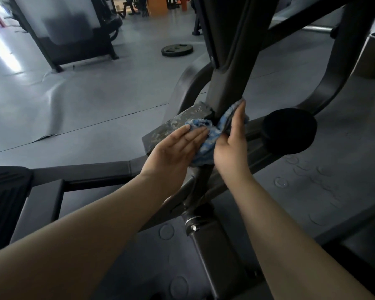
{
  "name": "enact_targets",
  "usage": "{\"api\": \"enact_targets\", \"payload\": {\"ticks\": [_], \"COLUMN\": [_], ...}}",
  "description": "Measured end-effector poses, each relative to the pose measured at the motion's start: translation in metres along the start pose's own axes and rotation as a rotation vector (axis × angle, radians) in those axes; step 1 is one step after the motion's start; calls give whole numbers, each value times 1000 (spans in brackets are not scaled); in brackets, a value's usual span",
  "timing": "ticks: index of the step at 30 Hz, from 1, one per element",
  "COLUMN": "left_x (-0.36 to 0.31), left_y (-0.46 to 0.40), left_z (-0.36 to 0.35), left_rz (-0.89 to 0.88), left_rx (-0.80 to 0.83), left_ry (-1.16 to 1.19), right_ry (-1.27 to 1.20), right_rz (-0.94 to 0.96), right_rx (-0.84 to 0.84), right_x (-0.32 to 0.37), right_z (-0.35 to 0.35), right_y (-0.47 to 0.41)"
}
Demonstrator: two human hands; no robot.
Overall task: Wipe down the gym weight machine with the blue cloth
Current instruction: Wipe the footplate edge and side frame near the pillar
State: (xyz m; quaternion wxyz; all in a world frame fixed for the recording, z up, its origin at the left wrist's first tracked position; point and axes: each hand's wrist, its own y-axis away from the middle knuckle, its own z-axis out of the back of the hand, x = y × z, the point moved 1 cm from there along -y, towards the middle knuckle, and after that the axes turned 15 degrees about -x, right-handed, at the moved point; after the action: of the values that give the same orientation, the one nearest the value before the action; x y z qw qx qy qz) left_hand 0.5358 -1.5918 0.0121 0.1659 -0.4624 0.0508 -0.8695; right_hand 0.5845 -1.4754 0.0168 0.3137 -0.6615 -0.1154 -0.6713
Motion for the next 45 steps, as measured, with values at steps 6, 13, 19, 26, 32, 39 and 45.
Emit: {"api": "enact_targets", "payload": {"ticks": [6,13,19,26,32,39,45], "left_x": [17,29,40,40,23,49,93], "left_y": [21,51,8,-50,-35,-67,-83], "left_z": [-2,-3,22,42,33,59,83], "left_rz": [-38,16,166,327,273,267,113], "left_rx": [-171,-150,-311,-192,-155,-82,-174], "left_ry": [77,200,400,669,636,401,37], "right_ry": [139,-29,26,105,141,138,70], "right_rz": [138,-152,68,334,438,402,553], "right_rx": [-7,50,-77,-99,-118,-69,-108], "right_x": [-14,-25,2,32,1,46,69], "right_z": [-13,-20,-22,0,-10,10,16], "right_y": [20,44,10,-39,-9,-40,-58]}}
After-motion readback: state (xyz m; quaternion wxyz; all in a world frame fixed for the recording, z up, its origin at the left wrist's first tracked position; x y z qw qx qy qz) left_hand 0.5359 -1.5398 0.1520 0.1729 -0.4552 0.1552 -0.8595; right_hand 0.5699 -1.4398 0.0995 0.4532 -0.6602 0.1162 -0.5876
